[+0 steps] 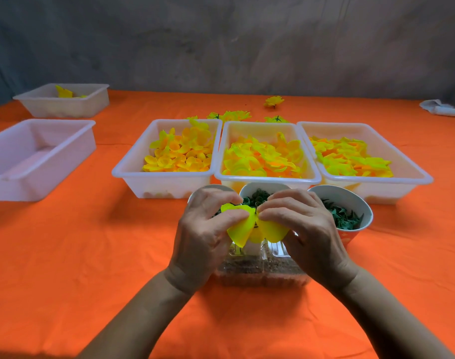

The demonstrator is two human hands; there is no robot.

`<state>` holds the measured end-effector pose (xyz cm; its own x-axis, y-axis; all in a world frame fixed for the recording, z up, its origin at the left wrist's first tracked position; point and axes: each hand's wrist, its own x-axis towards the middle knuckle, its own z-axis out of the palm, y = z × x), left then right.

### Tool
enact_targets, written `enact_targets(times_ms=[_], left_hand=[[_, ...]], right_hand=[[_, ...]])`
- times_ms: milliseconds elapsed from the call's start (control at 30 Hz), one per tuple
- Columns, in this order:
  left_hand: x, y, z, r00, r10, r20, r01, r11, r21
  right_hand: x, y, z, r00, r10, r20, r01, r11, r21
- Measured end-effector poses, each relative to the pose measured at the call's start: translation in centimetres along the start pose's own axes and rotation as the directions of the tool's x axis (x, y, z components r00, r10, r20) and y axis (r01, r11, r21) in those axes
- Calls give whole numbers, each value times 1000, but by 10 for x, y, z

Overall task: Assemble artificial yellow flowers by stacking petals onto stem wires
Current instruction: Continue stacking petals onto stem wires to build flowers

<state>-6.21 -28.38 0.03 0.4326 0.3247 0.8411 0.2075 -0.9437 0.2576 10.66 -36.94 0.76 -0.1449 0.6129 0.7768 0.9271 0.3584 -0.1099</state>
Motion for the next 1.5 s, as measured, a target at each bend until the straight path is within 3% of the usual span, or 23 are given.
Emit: enact_targets(times_ms=[300, 600, 700, 800, 900, 1067, 1367, 1500], left_hand=[[-7, 7, 0, 985, 131, 110, -142, 985, 99], [-11, 7, 0, 985, 127, 113, -139, 984, 107], [-13, 3, -7, 988, 44, 149, -49, 998, 29], [-13, 3, -11, 987, -139, 84, 149, 980, -130], [-2, 7, -7, 953, -301, 42, 300, 905, -301], [10, 13, 9, 858, -473, 202, 511, 747, -424], [2, 5, 22, 842, -506, 185, 526, 698, -486], [-3, 4, 26, 827, -532, 179, 535, 649, -542]], right_hand=[[-6, 7, 6, 998, 47, 41, -49, 998, 41], [-5, 5, 3, 994, 61, 94, -67, 995, 68], [-3, 11, -10, 984, 117, 131, -125, 990, 59], [0, 14, -19, 976, 196, 91, -202, 977, 65], [4, 4, -16, 969, 224, 102, -238, 959, 155], [2, -7, -3, 957, 262, 127, -284, 936, 206], [0, -6, 1, 926, 345, 154, -376, 881, 288], [4, -4, -4, 844, 427, 325, -533, 741, 410]])
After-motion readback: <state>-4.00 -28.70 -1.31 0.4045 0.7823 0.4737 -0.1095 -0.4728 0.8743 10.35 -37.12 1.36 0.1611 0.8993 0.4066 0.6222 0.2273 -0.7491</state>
